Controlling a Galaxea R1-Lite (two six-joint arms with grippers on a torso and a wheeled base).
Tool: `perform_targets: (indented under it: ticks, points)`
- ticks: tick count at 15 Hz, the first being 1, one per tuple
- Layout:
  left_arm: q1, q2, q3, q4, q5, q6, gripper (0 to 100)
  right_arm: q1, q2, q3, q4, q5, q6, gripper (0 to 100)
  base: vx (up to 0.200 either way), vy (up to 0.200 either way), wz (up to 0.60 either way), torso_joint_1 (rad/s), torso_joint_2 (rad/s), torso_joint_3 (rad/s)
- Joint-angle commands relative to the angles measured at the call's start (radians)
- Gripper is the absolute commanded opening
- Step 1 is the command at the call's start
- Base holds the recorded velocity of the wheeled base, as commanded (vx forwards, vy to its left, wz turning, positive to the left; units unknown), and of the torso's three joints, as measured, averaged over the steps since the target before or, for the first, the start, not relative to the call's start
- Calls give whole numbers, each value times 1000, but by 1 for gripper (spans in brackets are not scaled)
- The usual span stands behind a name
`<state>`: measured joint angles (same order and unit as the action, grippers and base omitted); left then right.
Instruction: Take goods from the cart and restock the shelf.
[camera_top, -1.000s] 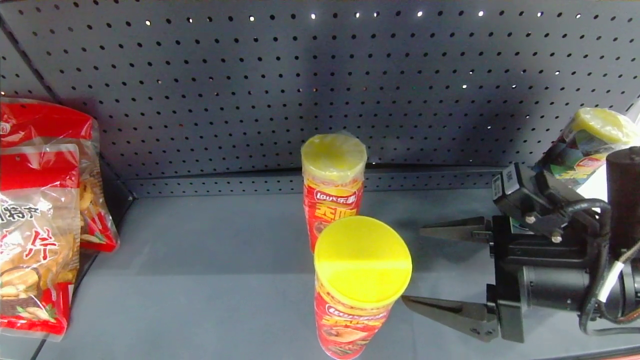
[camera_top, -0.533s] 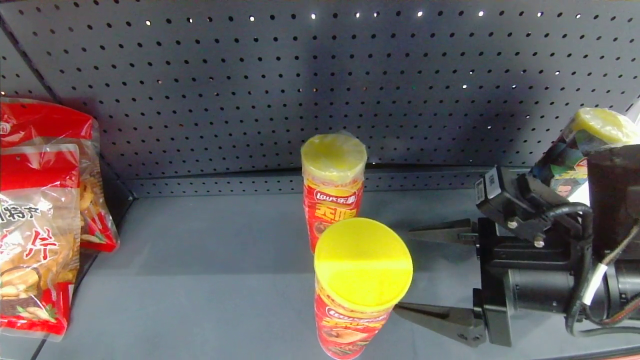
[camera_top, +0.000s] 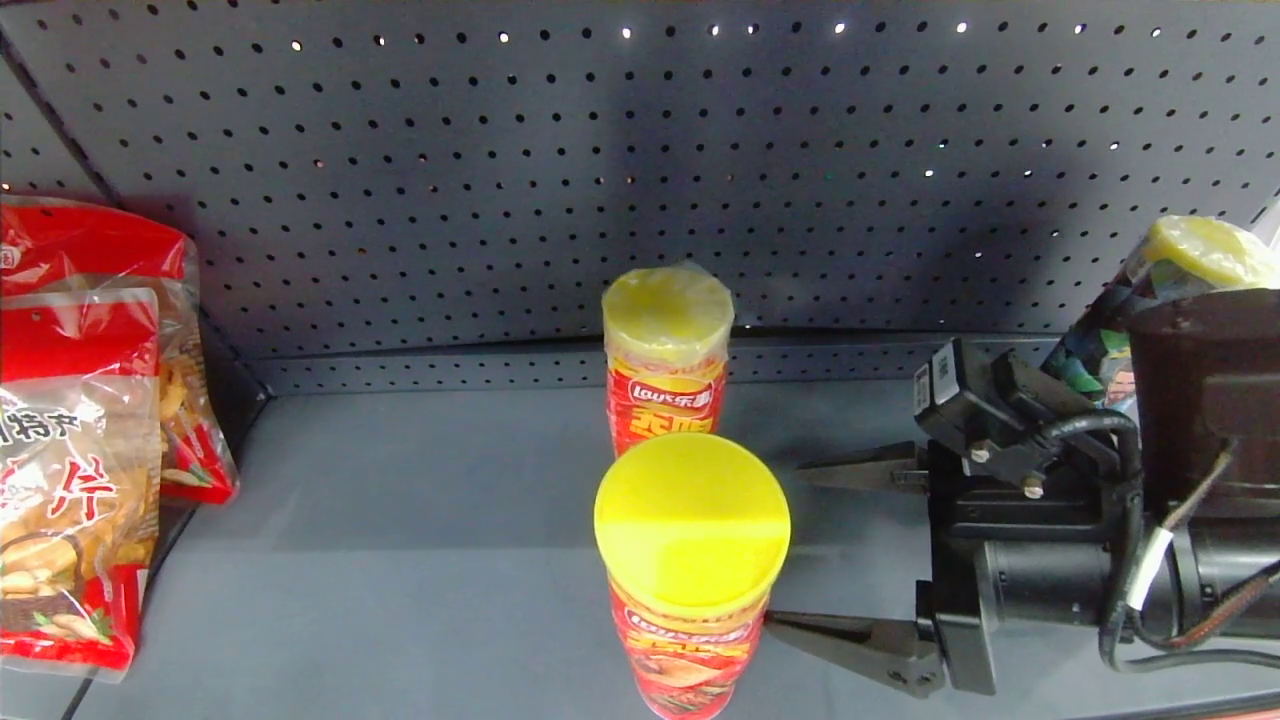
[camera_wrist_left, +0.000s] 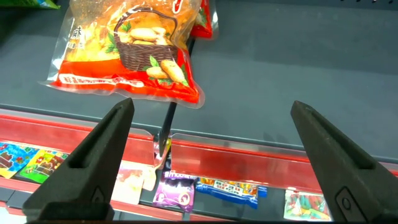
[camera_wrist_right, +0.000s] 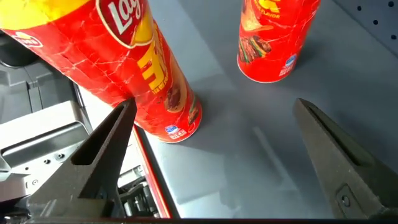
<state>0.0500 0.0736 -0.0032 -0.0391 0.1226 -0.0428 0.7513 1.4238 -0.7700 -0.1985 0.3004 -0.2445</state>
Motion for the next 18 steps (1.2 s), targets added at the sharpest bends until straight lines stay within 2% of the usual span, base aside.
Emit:
perform_targets:
  ticks: [1, 7, 18]
  points:
    - [1, 2, 0, -1, 0, 0, 100, 2, 6, 1, 1, 0, -1, 100, 0, 0, 0, 0, 0, 0]
    - [1, 2, 0, -1, 0, 0, 100, -4, -29, 92, 1, 0, -7, 100, 0, 0, 0, 0, 0, 0]
    - [1, 2, 0, -1, 0, 0, 100, -6, 29, 123, -16, 0, -10, 100, 0, 0, 0, 0, 0, 0]
